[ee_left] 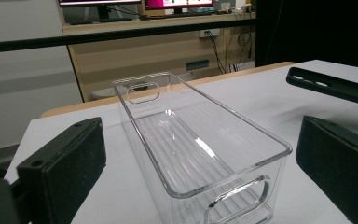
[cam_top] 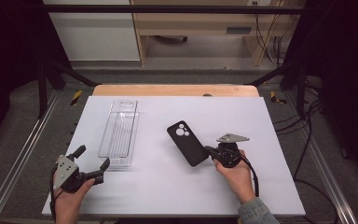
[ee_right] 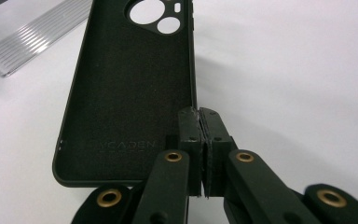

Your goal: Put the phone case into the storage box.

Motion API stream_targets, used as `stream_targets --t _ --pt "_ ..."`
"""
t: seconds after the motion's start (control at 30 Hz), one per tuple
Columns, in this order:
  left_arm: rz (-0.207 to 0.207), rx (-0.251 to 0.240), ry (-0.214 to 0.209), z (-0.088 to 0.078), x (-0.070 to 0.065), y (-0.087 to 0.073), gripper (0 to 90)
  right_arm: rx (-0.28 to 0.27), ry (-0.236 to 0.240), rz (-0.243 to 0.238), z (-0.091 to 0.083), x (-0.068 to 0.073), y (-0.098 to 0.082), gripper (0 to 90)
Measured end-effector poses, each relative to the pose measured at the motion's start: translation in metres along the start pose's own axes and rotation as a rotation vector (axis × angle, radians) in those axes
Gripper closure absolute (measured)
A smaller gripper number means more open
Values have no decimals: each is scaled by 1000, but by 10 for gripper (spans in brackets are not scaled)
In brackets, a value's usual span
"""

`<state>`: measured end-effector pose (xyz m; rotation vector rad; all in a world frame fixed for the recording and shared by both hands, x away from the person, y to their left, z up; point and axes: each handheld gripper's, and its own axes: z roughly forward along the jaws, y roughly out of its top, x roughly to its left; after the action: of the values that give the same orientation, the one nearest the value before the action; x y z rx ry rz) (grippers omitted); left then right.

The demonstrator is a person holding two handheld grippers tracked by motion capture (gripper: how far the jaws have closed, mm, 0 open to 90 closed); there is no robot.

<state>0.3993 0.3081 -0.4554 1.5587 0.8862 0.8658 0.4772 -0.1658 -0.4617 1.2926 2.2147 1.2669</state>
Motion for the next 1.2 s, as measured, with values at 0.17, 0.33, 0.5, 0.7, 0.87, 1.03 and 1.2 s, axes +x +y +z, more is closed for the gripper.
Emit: stream_targets --t 0.17,0.33,0.5,0.7,0.87,1.03,1.2 --pt "-3 4 0 -2 -2 0 12 -38 -11 14 -5 0 0 889" --pt "-15 3 13 -4 -4 1 3 -70 -20 21 -9 0 -4 890" --pt "-47 14 74 -5 -4 0 3 -95 -17 21 -12 1 -5 890" --pt "-45 25 78 -5 -5 -1 3 -113 -24 16 -15 1 -5 891" --pt "-47 24 76 -5 -6 0 3 -134 -37 18 -18 1 -4 891" --pt "-45 23 70 -5 -7 0 4 -154 -47 14 -20 2 -4 892" --pt "-52 20 71 -6 -7 0 4 -176 -57 8 -22 2 -3 892"
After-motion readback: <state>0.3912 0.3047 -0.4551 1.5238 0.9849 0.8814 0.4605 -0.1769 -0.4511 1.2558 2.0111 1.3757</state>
